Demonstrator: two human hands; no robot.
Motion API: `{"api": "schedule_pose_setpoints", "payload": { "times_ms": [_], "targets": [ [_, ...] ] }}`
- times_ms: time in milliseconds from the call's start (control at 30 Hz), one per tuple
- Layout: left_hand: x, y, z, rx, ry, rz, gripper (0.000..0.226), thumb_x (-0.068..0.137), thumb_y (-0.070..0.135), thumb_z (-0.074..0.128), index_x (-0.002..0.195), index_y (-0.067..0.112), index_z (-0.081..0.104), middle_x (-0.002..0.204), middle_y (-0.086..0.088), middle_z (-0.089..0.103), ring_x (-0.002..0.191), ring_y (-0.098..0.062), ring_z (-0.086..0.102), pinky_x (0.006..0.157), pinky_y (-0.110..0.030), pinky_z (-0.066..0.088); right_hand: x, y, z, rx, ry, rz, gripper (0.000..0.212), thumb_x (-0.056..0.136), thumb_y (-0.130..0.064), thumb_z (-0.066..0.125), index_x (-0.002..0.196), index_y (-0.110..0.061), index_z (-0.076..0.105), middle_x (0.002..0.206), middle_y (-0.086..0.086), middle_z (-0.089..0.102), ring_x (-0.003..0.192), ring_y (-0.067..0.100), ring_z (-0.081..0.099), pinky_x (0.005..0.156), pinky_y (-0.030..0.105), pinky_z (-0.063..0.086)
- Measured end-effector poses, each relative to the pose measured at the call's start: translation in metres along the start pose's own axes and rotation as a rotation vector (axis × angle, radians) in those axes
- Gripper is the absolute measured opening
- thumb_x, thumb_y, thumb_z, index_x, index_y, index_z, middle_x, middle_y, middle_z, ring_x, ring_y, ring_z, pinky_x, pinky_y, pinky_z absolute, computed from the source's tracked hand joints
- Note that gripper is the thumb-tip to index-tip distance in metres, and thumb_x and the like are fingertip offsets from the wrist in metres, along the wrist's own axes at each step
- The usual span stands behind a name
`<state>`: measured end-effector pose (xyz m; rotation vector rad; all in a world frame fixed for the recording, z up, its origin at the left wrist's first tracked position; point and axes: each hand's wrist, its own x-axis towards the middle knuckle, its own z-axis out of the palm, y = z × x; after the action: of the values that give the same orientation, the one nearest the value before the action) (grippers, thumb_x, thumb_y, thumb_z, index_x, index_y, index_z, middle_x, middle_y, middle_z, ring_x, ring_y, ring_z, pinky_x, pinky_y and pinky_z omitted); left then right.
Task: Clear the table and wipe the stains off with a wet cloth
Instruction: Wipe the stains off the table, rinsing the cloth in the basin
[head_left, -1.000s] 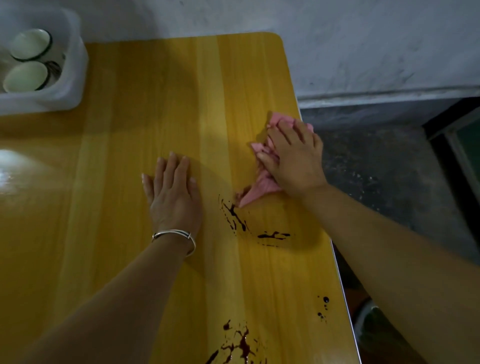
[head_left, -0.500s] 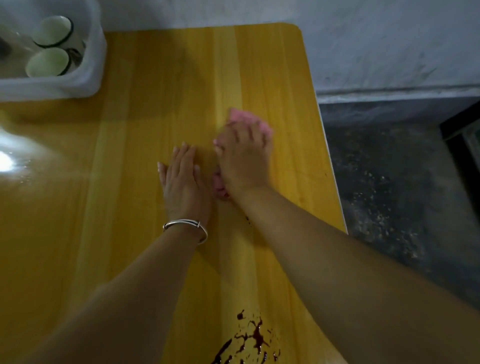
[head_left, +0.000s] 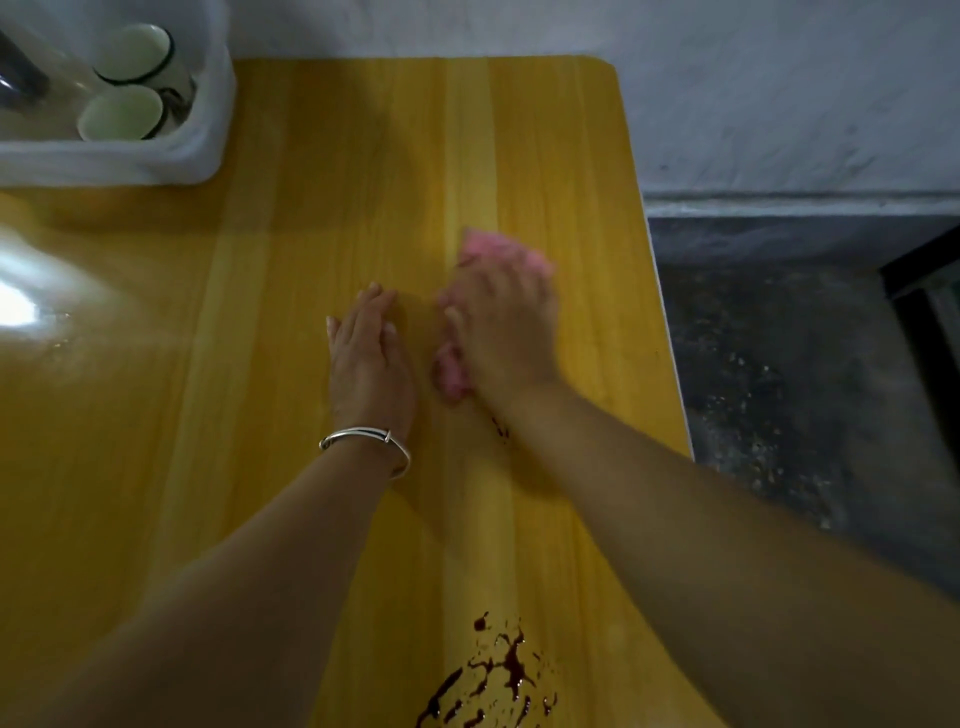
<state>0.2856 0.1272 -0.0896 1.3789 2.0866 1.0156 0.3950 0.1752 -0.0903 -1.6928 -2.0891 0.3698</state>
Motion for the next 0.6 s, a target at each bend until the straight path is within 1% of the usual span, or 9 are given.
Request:
{"api": "schedule_pose_setpoints", "payload": {
  "times_ms": [67, 133, 200, 267, 367, 433, 500, 567, 600],
  "targets": [
    [0.001, 0.002, -0.003, -0.008, -0.038, -0.020, 0.036, 0.096, 0.002, 0.034, 0.127, 0.011, 0.051, 0.144, -0.002, 0.041, 0.137, -0.015, 0.029, 0.110, -0.016, 0.001, -0.002, -0.005, 0.002, -0.072, -0.028, -0.124, 0.032, 0.082, -0.035, 0.045, 0.090, -0.016, 0.070, 0.102, 0.004, 0.069, 0.110, 0.023, 0.058, 0.098, 0.037, 0.029],
    [0.000, 0.001, -0.009, -0.001, -0.082, -0.022, 0.036, 0.096, 0.003, 0.034, 0.127, 0.011, 0.052, 0.145, -0.001, 0.039, 0.137, -0.014, 0.026, 0.111, -0.017, 0.002, -0.001, 0.015, -0.009, -0.164, -0.078, -0.148, 0.037, 0.086, -0.041, 0.044, 0.105, -0.018, 0.066, 0.116, 0.001, 0.064, 0.120, 0.023, 0.053, 0.104, 0.041, 0.033],
    [-0.001, 0.000, -0.014, -0.014, -0.092, -0.030, 0.035, 0.097, 0.005, 0.035, 0.126, 0.012, 0.053, 0.144, 0.000, 0.040, 0.138, -0.017, 0.027, 0.116, -0.025, 0.009, -0.009, 0.044, -0.024, -0.209, -0.083, -0.045, 0.040, 0.095, -0.040, 0.040, 0.126, -0.019, 0.052, 0.136, 0.002, 0.051, 0.135, 0.020, 0.036, 0.114, 0.040, 0.022],
    [-0.007, 0.000, -0.018, -0.044, -0.080, -0.080, 0.034, 0.097, 0.007, 0.035, 0.125, 0.015, 0.054, 0.144, 0.002, 0.041, 0.139, -0.021, 0.028, 0.116, -0.034, 0.019, -0.022, 0.063, -0.042, -0.248, -0.054, 0.117, 0.045, 0.099, -0.041, 0.032, 0.136, -0.018, 0.042, 0.146, 0.002, 0.040, 0.141, 0.019, 0.023, 0.116, 0.037, 0.012],
    [-0.024, -0.006, -0.028, -0.083, -0.054, -0.128, 0.035, 0.097, 0.006, 0.035, 0.122, 0.017, 0.056, 0.143, 0.003, 0.042, 0.139, -0.020, 0.027, 0.115, -0.035, 0.021, -0.025, 0.051, -0.040, -0.262, -0.063, 0.348, 0.045, 0.100, -0.038, 0.030, 0.140, -0.018, 0.038, 0.152, 0.003, 0.030, 0.145, 0.022, 0.012, 0.118, 0.039, 0.006],
    [-0.033, -0.010, -0.035, -0.089, -0.028, -0.110, 0.035, 0.096, 0.002, 0.035, 0.121, 0.013, 0.057, 0.141, -0.001, 0.045, 0.138, -0.020, 0.030, 0.115, -0.036, 0.021, -0.025, 0.027, -0.018, -0.253, -0.058, 0.387, 0.043, 0.099, -0.031, 0.035, 0.139, -0.018, 0.039, 0.152, 0.005, 0.030, 0.144, 0.025, 0.013, 0.118, 0.042, 0.005],
    [-0.037, -0.017, -0.043, -0.073, -0.007, -0.091, 0.034, 0.095, -0.001, 0.036, 0.119, 0.009, 0.058, 0.138, -0.006, 0.048, 0.135, -0.022, 0.035, 0.114, -0.037, 0.023, -0.037, -0.011, 0.006, -0.210, -0.062, 0.179, 0.036, 0.093, -0.026, 0.042, 0.125, -0.016, 0.055, 0.138, 0.007, 0.048, 0.135, 0.027, 0.033, 0.114, 0.045, 0.021],
    [-0.040, -0.023, -0.052, -0.051, 0.003, -0.068, 0.033, 0.093, -0.004, 0.037, 0.118, 0.005, 0.058, 0.135, -0.010, 0.050, 0.131, -0.024, 0.040, 0.113, -0.040, 0.025, -0.053, -0.042, 0.023, -0.162, -0.118, -0.062, 0.037, 0.086, -0.032, 0.042, 0.108, -0.014, 0.066, 0.118, 0.007, 0.063, 0.120, 0.030, 0.053, 0.104, 0.045, 0.040],
    [-0.042, -0.025, -0.056, -0.045, 0.002, -0.062, 0.033, 0.093, -0.004, 0.037, 0.117, 0.004, 0.058, 0.134, -0.010, 0.051, 0.129, -0.025, 0.042, 0.112, -0.040, 0.026, -0.055, -0.048, 0.021, -0.152, -0.159, -0.153, 0.041, 0.083, -0.036, 0.041, 0.104, -0.014, 0.069, 0.113, 0.006, 0.067, 0.114, 0.029, 0.059, 0.100, 0.043, 0.045]
  ]
}}
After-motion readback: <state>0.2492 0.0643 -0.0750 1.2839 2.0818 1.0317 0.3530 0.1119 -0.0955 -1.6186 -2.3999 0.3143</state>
